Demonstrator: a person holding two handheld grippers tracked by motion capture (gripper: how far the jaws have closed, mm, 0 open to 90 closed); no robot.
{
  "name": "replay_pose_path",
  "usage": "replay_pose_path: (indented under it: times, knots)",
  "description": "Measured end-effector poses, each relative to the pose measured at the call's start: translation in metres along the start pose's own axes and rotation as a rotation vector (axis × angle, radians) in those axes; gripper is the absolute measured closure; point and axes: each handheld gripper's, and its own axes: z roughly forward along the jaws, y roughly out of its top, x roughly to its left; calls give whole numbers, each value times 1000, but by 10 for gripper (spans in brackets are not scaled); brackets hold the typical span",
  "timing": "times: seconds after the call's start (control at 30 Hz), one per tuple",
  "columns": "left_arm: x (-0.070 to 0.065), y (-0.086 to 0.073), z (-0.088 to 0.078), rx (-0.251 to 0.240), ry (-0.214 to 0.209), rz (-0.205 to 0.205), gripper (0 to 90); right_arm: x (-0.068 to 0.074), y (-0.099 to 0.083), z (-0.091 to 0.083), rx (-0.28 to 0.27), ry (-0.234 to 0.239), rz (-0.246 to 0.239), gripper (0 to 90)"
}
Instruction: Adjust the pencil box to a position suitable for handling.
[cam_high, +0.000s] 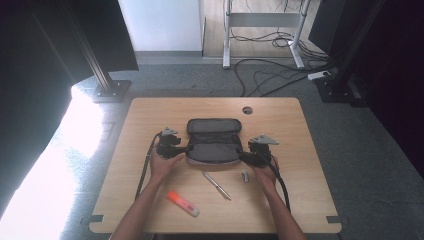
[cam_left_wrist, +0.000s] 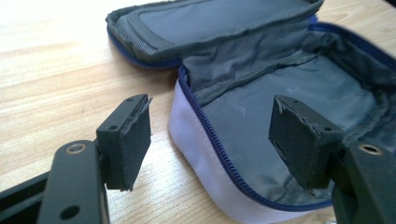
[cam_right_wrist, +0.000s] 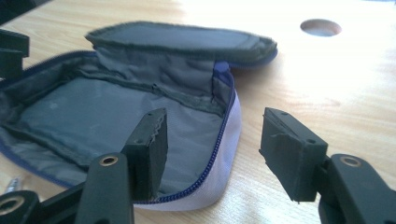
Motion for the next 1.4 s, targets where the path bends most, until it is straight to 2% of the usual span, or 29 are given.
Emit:
replay_pose_path:
  times: [0.17, 0.33, 0.63, 0.87, 1.13, 1.4]
  knots:
    - [-2, -1, -12, -30, -16, 2, 285, -2, 2, -14, -24, 19, -18, 383]
    - [-8, -4, -29, -52, -24, 15, 259, -4, -4, -25, -17, 63, -30, 364]
    - [-14, -17, -64, -87, -54, 33, 237, -8, -15, -37, -14, 83, -45, 359]
    - [-9, -30, -77, -79, -91, 23, 234, -6, -24, -49, -14, 83, -57, 354]
    - [-4, -53, -88, -72, -95, -1, 240, -3, -37, -62, -2, 88, -53, 354]
    - [-6, -73, -99, -66, -108, -14, 244, 4, -56, -71, 40, 93, -58, 353]
